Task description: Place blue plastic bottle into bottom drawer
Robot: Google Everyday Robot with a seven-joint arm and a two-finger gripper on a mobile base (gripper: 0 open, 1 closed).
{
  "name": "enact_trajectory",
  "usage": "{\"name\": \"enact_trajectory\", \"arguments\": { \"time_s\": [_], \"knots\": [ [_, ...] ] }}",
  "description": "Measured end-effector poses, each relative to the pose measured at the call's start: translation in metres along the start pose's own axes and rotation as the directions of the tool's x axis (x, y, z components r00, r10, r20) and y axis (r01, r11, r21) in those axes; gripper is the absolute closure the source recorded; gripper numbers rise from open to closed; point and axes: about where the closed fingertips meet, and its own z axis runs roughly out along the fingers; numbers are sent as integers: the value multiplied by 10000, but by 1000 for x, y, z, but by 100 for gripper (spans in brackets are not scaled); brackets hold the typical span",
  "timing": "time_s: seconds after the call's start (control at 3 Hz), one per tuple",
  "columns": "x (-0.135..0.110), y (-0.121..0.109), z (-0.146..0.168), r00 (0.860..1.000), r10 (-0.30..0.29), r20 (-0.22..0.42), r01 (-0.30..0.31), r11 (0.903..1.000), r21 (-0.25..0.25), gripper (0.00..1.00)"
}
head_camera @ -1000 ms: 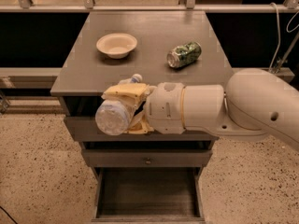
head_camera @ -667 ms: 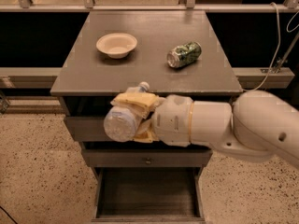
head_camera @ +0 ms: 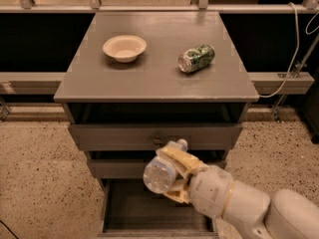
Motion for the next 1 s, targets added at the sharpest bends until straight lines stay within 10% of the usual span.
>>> {"name": "enact_trajectory", "arguments": {
  "time_s": [0.67,1.0],
  "knots": [
    [10,5,0,10000,0,38,1,9997,-258,100],
    [53,22,9,9997,-77,218,95,9963,-858,100]
  ]
}}
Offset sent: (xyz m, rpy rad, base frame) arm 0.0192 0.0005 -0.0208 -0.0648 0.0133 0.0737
